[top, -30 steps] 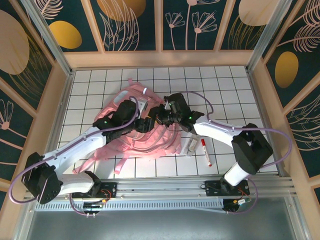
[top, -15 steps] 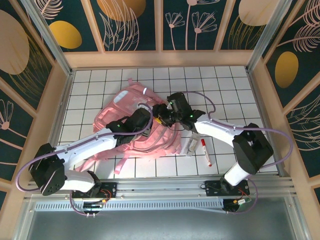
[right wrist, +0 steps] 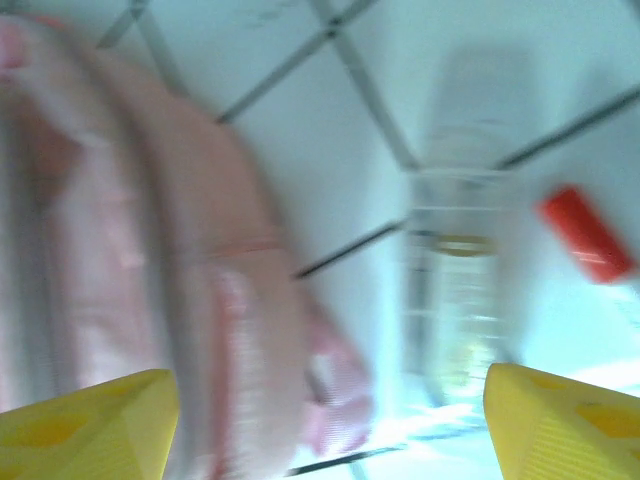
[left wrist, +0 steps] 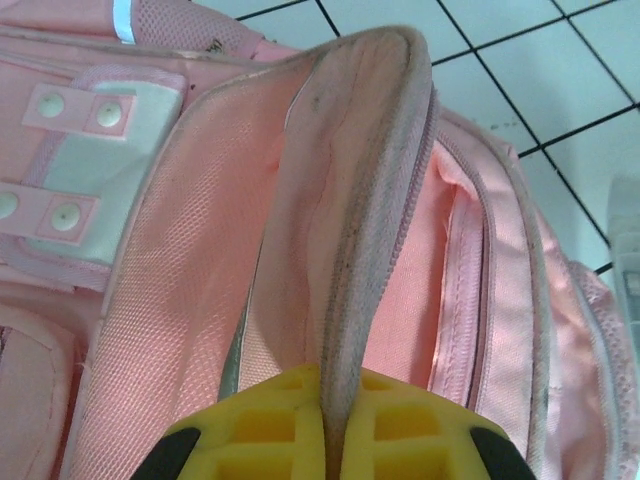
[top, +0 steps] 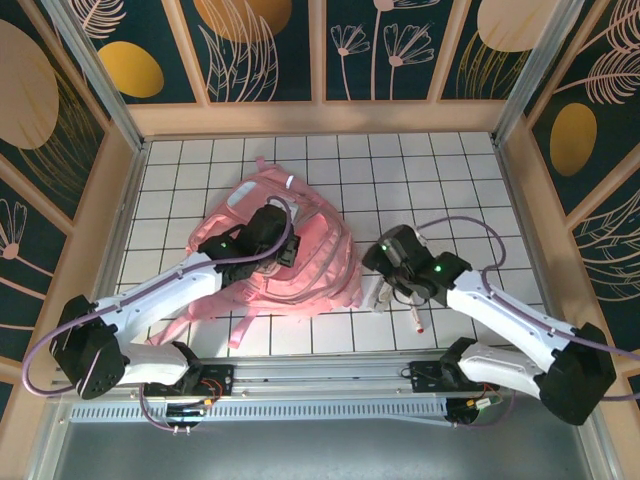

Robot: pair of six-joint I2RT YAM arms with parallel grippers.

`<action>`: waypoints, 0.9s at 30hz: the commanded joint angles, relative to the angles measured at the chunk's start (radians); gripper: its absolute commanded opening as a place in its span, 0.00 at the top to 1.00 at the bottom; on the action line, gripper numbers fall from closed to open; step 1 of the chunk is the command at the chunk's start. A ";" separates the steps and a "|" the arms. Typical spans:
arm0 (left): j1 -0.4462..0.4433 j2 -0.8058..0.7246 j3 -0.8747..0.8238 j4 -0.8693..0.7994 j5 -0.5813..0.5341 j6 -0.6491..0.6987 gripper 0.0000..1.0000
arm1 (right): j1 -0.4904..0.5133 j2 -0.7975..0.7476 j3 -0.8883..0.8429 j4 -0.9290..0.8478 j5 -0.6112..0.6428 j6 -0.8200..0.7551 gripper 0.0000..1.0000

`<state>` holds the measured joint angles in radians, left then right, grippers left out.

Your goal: Pack books, pencil case, and school supplies into a backpack

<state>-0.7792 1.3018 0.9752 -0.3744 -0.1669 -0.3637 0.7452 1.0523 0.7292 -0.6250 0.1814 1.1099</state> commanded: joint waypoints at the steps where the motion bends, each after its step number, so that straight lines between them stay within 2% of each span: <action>1: 0.021 -0.049 0.064 0.064 0.095 -0.037 1.00 | 0.015 0.011 -0.033 -0.142 0.102 0.026 0.20; 11: 0.026 -0.007 0.132 0.081 0.233 -0.053 1.00 | 0.024 0.207 -0.045 0.015 0.069 0.019 0.25; 14: 0.026 -0.020 0.118 0.084 0.205 -0.061 1.00 | 0.023 0.268 -0.049 0.074 0.049 0.027 0.26; 18: 0.026 -0.064 0.080 0.080 0.094 -0.052 1.00 | 0.021 0.356 -0.017 0.115 0.030 0.012 0.27; 25: 0.029 -0.108 0.045 0.103 0.070 -0.066 1.00 | 0.020 0.435 -0.055 0.160 0.026 0.010 0.39; 27: 0.029 -0.108 0.040 0.106 0.068 -0.067 1.00 | 0.020 0.433 -0.063 0.160 0.027 0.008 0.47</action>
<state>-0.7517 1.2423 1.0122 -0.3912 -0.0696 -0.4168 0.7712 1.4521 0.6971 -0.5037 0.2089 1.1042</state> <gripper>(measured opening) 0.057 0.550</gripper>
